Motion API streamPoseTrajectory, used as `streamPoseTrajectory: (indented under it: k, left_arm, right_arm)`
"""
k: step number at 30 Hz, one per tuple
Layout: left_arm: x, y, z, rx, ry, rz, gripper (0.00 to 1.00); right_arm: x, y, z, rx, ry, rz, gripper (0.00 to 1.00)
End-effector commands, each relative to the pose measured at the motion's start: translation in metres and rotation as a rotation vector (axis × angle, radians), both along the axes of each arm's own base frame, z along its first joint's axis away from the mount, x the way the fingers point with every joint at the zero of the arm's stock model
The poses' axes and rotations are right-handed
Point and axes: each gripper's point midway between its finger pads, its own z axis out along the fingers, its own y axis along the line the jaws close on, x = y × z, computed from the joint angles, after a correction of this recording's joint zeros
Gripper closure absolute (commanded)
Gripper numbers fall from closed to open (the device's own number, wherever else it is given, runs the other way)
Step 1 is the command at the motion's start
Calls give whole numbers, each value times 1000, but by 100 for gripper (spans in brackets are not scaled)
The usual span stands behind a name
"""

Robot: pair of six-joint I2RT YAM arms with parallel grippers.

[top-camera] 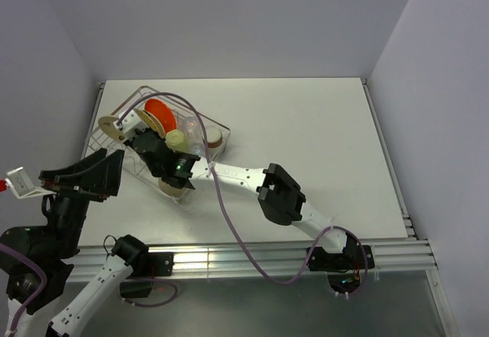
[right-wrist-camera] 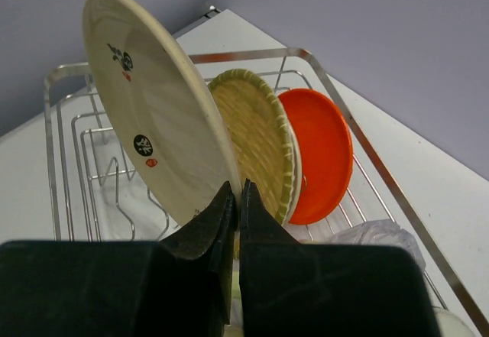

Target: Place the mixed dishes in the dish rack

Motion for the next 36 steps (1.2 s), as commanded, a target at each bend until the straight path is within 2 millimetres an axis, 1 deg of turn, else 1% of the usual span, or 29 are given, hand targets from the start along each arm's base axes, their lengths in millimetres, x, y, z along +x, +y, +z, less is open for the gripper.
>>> streamPoseTrajectory:
  k: [1,6,14,15,21,23,24,26,27,31,36]
  left_arm:
    - [-9,11,7,-1,-23,29,1]
    - [-11,14,3,-7,-13,38,1]
    - [-12,17,-2,-9,4,45,1]
    - [-13,17,-1,-13,3,44,1]
    - [-12,17,-5,-20,15,40,1]
    - [-13,17,-6,-23,18,42,1]
    - [-13,18,-7,-25,18,43,1]
    - [-13,18,-7,-27,19,44,1]
    - [-13,19,-7,-30,20,44,1]
    - [-13,18,-10,-28,29,45,1]
    - [-14,19,-12,-34,30,44,1]
  right_arm:
    - [2,0,22,90,-82,-57,100]
    - [4,3,6,61,-96,-66,100]
    - [8,7,-4,54,-129,-74,100]
    - [9,7,-8,47,-128,-75,100]
    - [15,6,-19,29,-132,-86,100]
    - [15,6,-24,19,-126,-82,100]
    - [15,7,-32,4,-115,-75,100]
    - [14,9,-39,-4,-102,-65,100]
    - [12,11,-47,-13,-81,-55,100]
    - [11,12,-60,-22,-44,-48,100]
    - [10,12,-63,-18,-27,-51,100]
